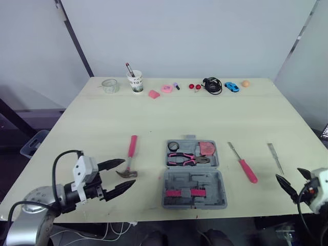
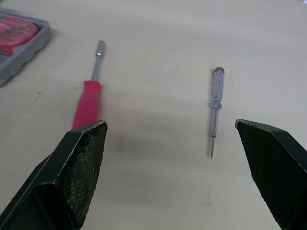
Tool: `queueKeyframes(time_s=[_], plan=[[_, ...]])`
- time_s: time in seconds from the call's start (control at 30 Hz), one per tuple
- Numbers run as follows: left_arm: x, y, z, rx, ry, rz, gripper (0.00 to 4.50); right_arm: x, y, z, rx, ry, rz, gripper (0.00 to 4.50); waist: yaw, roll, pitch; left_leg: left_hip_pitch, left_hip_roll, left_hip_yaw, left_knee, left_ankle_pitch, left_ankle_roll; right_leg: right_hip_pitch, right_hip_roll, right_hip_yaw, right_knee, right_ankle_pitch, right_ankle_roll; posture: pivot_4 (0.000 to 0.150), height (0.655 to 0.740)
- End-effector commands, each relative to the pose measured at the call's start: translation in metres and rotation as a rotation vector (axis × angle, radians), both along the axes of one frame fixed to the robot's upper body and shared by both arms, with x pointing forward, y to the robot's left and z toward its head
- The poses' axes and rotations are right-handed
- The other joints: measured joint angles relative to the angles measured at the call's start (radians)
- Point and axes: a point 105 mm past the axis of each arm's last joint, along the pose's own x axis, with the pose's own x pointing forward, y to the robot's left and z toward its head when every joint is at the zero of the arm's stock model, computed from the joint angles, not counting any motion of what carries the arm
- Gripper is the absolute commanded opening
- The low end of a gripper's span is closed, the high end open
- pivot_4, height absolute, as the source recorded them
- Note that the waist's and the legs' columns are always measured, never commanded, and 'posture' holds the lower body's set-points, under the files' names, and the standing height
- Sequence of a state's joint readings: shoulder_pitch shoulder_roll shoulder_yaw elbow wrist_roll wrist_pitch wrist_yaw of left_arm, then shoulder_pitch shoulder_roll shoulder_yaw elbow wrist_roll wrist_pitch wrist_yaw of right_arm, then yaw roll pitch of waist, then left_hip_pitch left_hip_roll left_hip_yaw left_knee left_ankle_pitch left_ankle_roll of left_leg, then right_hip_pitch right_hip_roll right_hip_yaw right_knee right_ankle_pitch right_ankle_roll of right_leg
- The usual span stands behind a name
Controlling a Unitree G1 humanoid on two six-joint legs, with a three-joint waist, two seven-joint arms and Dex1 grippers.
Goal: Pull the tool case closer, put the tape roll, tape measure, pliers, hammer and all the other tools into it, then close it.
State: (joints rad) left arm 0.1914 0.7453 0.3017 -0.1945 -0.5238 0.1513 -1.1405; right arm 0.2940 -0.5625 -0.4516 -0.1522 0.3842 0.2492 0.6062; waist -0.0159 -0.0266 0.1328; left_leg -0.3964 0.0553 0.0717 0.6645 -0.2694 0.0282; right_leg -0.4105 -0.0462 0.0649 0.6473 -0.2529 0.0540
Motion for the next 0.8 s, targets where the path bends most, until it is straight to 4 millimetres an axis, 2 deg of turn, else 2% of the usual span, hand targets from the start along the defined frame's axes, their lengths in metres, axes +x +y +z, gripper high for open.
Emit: queueKeyframes(time_s=[0.03,0.1,0.27,0.37,0.5,0.8], plan=[[-0.001,-0.016,0.025,-0.003,-0.04,-0.121,4.44,0.02,-0.008,0.0,-0.002,0.05,-0.002,4.5,0.0,0.0,0.0,0.0,0.0,0.0,0.0,0.0,0.0,0.0,0.0,0.0,0.0,0.0,0.0,0.15,0.74],[-0.004,-0.021,0.031,0.013,-0.035,-0.188,4.44,0.035,-0.008,0.002,0.019,0.06,-0.008,4.5,0.001,0.0,0.0,0.0,-0.001,0.001,0.0,0.0,0.0,0.0,0.001,0.0,0.0,0.0,0.0,0.15,0.74],[-0.008,-0.03,0.041,0.006,-0.004,-0.263,4.44,0.055,-0.008,0.003,0.078,0.086,-0.029,4.5,0.001,0.001,0.001,0.0,0.0,0.002,0.0,0.0,0.0,0.0,0.004,-0.001,0.0,0.0,0.0,0.15,0.74],[-0.006,-0.035,0.048,0.008,-0.013,-0.296,4.44,0.068,-0.009,-0.003,0.141,0.157,-0.072,4.5,0.002,0.001,0.002,-0.001,0.0,0.002,0.0,0.0,0.0,0.0,0.005,-0.001,0.0,0.0,0.0,0.15,0.74],[-0.011,-0.048,0.055,-0.007,-0.029,-0.335,4.44,0.079,-0.012,-0.006,0.13,0.202,-0.079,4.5,0.001,0.001,0.002,-0.001,0.0,0.002,0.001,0.0,0.0,0.001,0.005,0.0,0.0,0.0,0.0,0.15,0.74],[-0.019,-0.059,0.072,-0.034,-0.027,-0.37,4.44,0.106,-0.018,-0.01,0.089,0.242,-0.104,4.5,-0.001,0.002,0.003,-0.001,0.0,0.001,0.001,0.0,0.0,0.001,0.006,0.0,0.0,0.0,0.001,0.15,0.74]])
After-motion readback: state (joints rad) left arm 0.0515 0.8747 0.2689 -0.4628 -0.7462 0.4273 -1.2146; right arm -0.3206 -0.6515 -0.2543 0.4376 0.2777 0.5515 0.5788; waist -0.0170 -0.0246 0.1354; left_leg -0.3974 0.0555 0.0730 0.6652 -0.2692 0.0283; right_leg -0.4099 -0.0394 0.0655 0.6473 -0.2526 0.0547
